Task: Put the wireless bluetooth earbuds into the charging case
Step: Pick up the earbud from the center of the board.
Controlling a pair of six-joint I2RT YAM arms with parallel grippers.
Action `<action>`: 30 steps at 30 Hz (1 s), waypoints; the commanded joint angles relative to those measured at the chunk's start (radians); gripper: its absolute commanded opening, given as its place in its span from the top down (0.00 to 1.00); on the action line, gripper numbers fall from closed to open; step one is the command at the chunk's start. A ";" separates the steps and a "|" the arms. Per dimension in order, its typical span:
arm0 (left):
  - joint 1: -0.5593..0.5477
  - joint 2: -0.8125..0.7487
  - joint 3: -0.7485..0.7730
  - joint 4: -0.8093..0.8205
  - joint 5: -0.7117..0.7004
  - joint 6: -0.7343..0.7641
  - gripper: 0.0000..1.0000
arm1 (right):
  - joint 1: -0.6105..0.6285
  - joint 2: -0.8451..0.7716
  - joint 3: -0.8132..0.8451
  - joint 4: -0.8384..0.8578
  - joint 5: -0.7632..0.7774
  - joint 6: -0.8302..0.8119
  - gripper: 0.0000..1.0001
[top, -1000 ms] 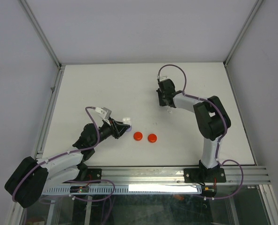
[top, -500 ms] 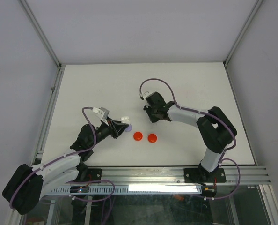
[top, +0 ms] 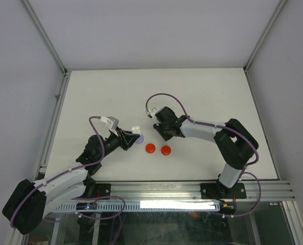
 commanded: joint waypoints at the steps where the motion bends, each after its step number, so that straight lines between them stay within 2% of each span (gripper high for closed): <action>1: 0.012 -0.009 0.045 0.020 -0.010 0.015 1.00 | 0.003 -0.040 -0.008 0.002 0.038 -0.033 0.68; 6: 0.012 -0.007 0.044 0.021 -0.012 0.016 1.00 | 0.002 -0.051 -0.011 0.001 0.072 -0.033 0.62; 19: 0.012 -0.012 0.038 0.019 -0.014 0.017 1.00 | -0.026 -0.055 0.002 -0.040 0.166 -0.009 0.58; 30: 0.012 -0.022 0.034 0.014 -0.018 0.014 1.00 | -0.085 -0.097 0.032 -0.060 0.150 0.079 0.58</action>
